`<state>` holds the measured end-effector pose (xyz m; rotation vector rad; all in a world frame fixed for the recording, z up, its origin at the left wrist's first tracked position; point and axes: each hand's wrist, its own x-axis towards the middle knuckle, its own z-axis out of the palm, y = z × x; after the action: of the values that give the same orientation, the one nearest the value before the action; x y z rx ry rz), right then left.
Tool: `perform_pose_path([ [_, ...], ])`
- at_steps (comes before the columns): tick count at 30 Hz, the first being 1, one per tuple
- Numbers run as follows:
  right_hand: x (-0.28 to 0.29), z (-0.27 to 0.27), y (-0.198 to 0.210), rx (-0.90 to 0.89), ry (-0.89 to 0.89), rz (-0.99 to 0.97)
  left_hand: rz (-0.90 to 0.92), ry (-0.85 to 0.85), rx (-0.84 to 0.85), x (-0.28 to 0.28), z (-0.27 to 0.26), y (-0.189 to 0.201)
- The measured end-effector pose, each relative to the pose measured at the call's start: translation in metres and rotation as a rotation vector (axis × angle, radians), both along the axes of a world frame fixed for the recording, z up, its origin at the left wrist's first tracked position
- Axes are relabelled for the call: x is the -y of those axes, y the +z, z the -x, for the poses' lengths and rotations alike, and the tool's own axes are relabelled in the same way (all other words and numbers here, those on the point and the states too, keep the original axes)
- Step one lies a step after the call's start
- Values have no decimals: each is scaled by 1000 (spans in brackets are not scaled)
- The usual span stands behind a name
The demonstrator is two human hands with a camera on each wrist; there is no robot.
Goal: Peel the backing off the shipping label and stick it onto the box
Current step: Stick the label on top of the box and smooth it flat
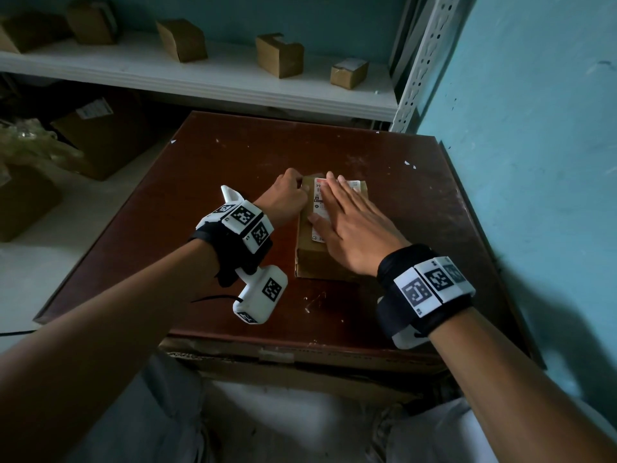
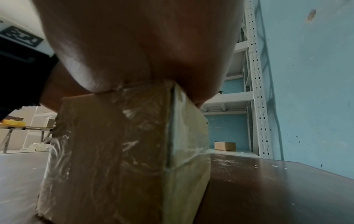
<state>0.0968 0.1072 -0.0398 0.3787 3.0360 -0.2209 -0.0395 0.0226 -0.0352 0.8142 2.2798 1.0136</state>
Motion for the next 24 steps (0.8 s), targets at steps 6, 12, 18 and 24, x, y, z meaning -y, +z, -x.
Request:
perform_pose_path([
  [6, 6, 1, 1, -10, 7, 22, 4, 1, 6, 1, -1, 3],
  [12, 14, 3, 3, -11, 11, 58, 16, -4, -33, 2, -2, 4],
  [18, 19, 5, 5, -35, 18, 77, -7, -21, -6, 5, -3, 5],
  [24, 19, 11, 5, -15, 21, 86, -32, -24, 24, 5, -3, 4],
])
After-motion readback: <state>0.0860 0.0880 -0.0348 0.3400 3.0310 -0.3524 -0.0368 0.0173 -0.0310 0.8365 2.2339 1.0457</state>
